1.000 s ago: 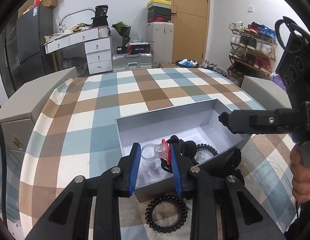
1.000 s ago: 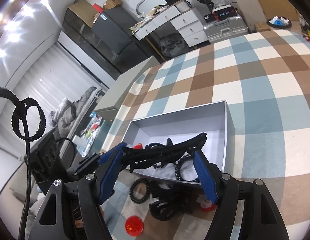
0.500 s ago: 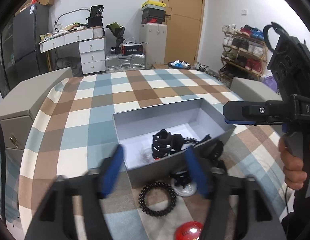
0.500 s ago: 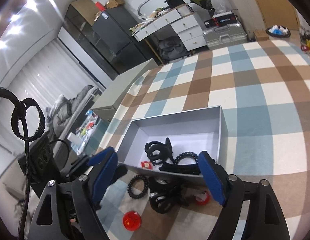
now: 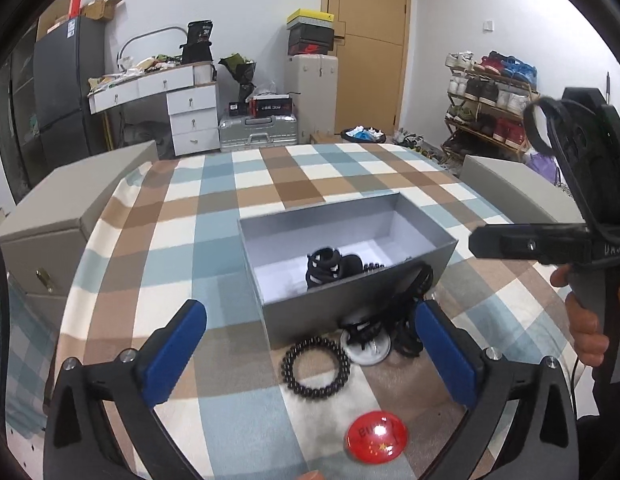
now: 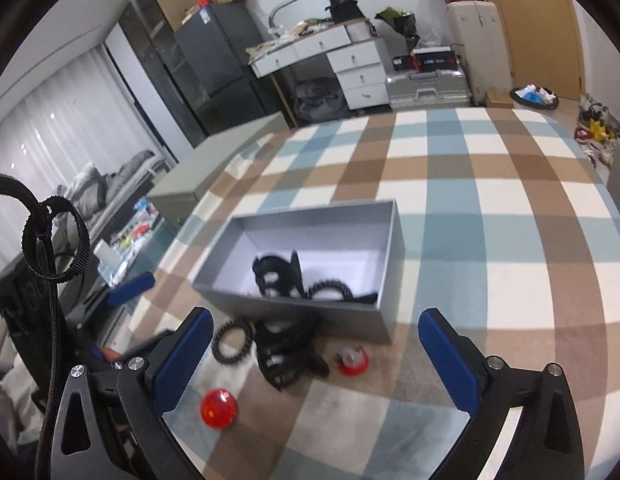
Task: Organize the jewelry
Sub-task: 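Withdraw both tools and move the right tool toward the clear cup on red base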
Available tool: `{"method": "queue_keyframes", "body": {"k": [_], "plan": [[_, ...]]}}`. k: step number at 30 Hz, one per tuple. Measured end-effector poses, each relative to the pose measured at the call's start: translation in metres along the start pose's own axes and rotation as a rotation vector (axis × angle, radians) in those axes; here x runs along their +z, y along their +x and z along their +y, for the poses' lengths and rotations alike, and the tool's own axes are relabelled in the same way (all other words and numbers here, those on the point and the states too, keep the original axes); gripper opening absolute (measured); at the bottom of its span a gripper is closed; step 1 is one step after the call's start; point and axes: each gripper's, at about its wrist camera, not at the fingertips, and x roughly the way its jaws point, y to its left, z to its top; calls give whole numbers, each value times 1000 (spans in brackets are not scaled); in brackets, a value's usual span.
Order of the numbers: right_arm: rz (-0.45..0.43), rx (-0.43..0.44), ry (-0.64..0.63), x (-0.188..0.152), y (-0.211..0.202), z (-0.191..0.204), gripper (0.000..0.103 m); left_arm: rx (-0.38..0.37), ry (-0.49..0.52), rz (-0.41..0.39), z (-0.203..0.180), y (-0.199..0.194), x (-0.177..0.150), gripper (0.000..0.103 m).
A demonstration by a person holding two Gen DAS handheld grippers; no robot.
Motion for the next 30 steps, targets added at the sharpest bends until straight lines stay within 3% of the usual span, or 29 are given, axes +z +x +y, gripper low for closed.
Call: {"method": "queue_keyframes", "body": {"k": [9, 20, 24, 30], "plan": [[60, -42, -72, -16, 3, 7, 103, 5, 57, 37, -9, 3, -8, 102], [112, -84, -64, -21, 22, -5, 103, 19, 55, 89, -4, 12, -14, 102], [106, -171, -32, -20, 20, -19, 103, 34, 44, 108, -1, 16, -16, 102], [110, -230, -19, -21, 21, -33, 102, 40, 37, 130, -1, 20, -19, 102]]}}
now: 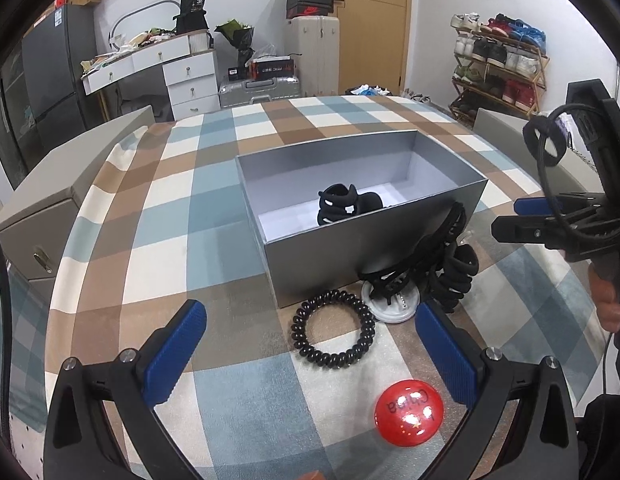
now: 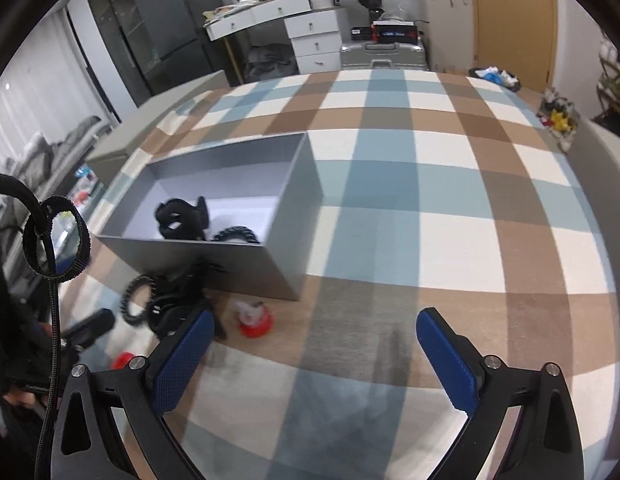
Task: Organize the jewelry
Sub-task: 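Withdraw both tools and move the right tool toward the clear cup on red base, then grasp the red-based clear cup with the right tool while the left tool grasps the coil hair tie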
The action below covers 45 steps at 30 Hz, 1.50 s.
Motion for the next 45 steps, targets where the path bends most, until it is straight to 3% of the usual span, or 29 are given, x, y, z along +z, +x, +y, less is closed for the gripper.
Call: {"method": "queue_keyframes", "body": {"k": [14, 28, 33, 35, 37, 38, 40, 45], "plan": [[29, -113, -89, -6, 23, 15, 98, 16, 5, 30, -1, 6, -5, 102], [41, -189, -94, -5, 30, 15, 98, 25, 7, 48, -1, 10, -6, 102], [15, -148, -78, -4, 25, 13, 97, 22, 6, 49, -2, 9, -7, 102], [12, -138, -97, -5, 26, 20, 92, 26, 6, 52, -1, 10, -6, 102], [18, -133, -116, -6, 29, 24, 78, 23, 6, 50, -2, 10, -6, 102], [21, -128, -127, -7, 31, 27, 78, 23, 7, 51, -1, 10, -6, 102], [3, -124, -160, -9, 29, 33, 64, 23, 7, 51, -1, 11, -6, 102], [-5, -79, -182, -10, 27, 37, 43, 21, 9, 50, -1, 11, -6, 102]]}}
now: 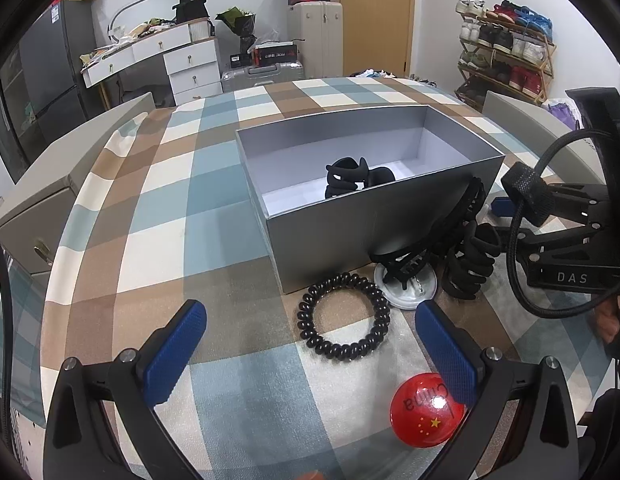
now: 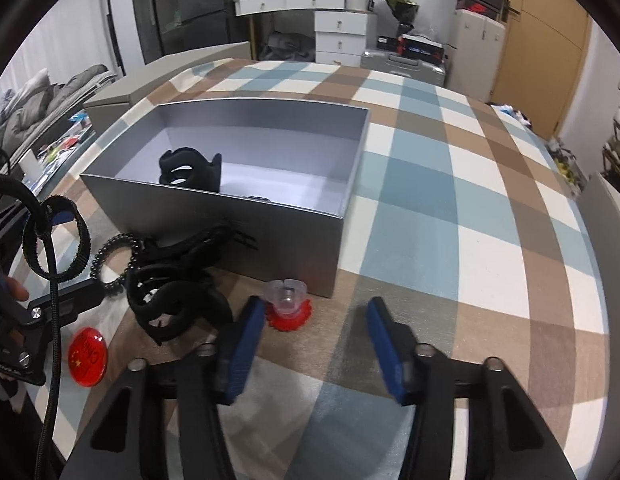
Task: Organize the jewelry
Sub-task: 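Grasp the red-based clear cup with the right tool while the left tool grasps the coil hair tie, then lift both held items and carry them toward the grey box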
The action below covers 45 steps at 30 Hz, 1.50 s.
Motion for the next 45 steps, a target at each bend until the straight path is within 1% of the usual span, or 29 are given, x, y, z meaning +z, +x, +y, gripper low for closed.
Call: {"method": "queue_keyframes", "body": {"k": [1, 2, 4, 6, 9, 13, 16, 20, 22, 23, 24, 25, 26, 27, 29, 30, 31, 35, 45], "plan": [[-4, 20, 6, 0, -1, -1, 36, 0, 1, 1, 0, 0, 0, 102], [-5, 36, 11, 0, -1, -1, 32, 0, 2, 2, 0, 1, 0, 102], [-12, 60, 12, 0, -3, -1, 17, 2, 3, 4, -1, 1, 0, 102], [-14, 63, 6, 0, -5, -1, 17, 1, 6, 5, -1, 2, -1, 102], [-25, 92, 6, 2, -13, -3, 17, -1, 8, 11, -2, 3, -1, 102], [-78, 128, 28, 7, -34, -9, 17, -8, 18, 18, -5, 3, -2, 102], [-109, 117, 29, 9, -44, -12, 17, -23, 32, 42, -8, 6, -4, 102], [-106, 115, 48, 9, -42, -17, 17, -40, 41, 60, -11, 8, -5, 99], [-102, 116, 50, 10, -41, -17, 17, -47, 37, 73, -10, 9, -5, 90], [-101, 114, 46, 10, -40, -16, 17, -51, 29, 79, -9, 11, -5, 87], [-99, 113, 43, 10, -40, -15, 17, -54, 16, 81, -7, 12, -5, 79], [-98, 114, 41, 9, -40, -15, 17, -51, 11, 74, -6, 11, -5, 74], [-97, 117, 38, 9, -39, -14, 17, -50, 8, 70, -6, 10, -5, 71], [-96, 119, 35, 9, -39, -13, 17, -49, 11, 65, -6, 9, -5, 65], [-94, 119, 29, 9, -39, -12, 17, -58, 19, 55, -7, 7, -6, 50], [-93, 119, 26, 9, -39, -11, 17, -64, 28, 48, -8, 6, -6, 39], [-93, 120, 25, 8, -39, -11, 17, -70, 34, 49, -9, 5, -6, 36], [-94, 120, 26, 8, -39, -11, 17, -98, 56, 51, -13, 3, -7, 31], [-107, 119, 28, 9, -44, -13, 17, -119, 52, 13, -11, -9, 0, 31]]}}
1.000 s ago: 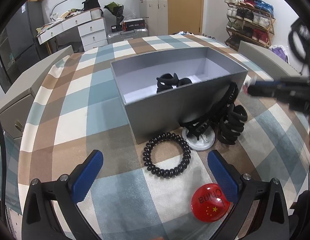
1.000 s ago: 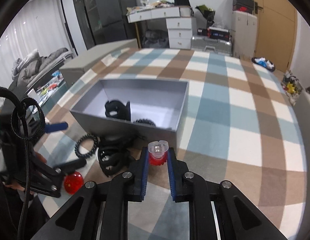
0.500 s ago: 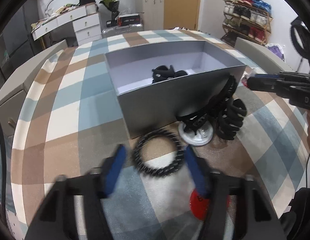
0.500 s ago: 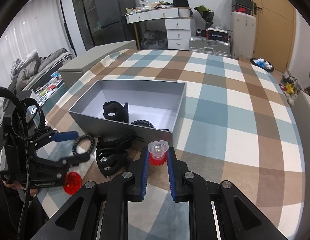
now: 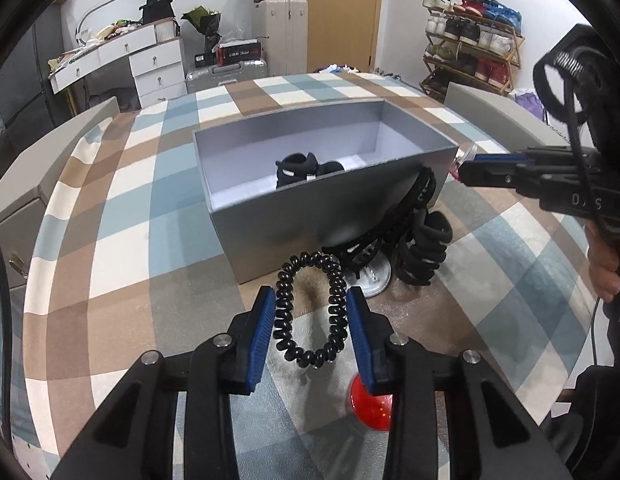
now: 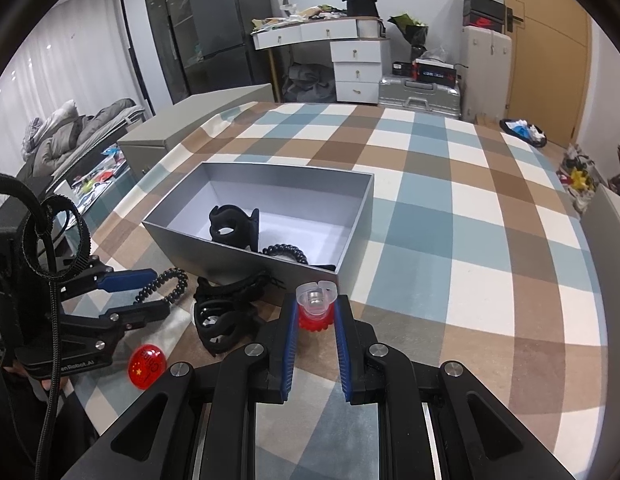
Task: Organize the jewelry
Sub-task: 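Lift both held items and carry them toward the grey box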
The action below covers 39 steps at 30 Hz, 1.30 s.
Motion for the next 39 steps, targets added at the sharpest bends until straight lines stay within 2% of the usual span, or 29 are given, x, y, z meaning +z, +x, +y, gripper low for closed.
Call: {"method": "queue_keyframes", "body": {"k": [7, 12, 24, 39], "plan": [[-17, 10, 2, 2, -5, 0, 17, -6, -2, -49, 0, -10, 4, 31], [-62, 35, 9, 5, -15, 1, 17, -21, -17, -104, 2, -22, 9, 31], [-144, 64, 17, 12, -29, 5, 17, 1, -85, -214, 15, -39, 18, 31], [-189, 88, 73, 11, -34, -3, 17, -19, -157, -246, 21, -37, 17, 31]]}}
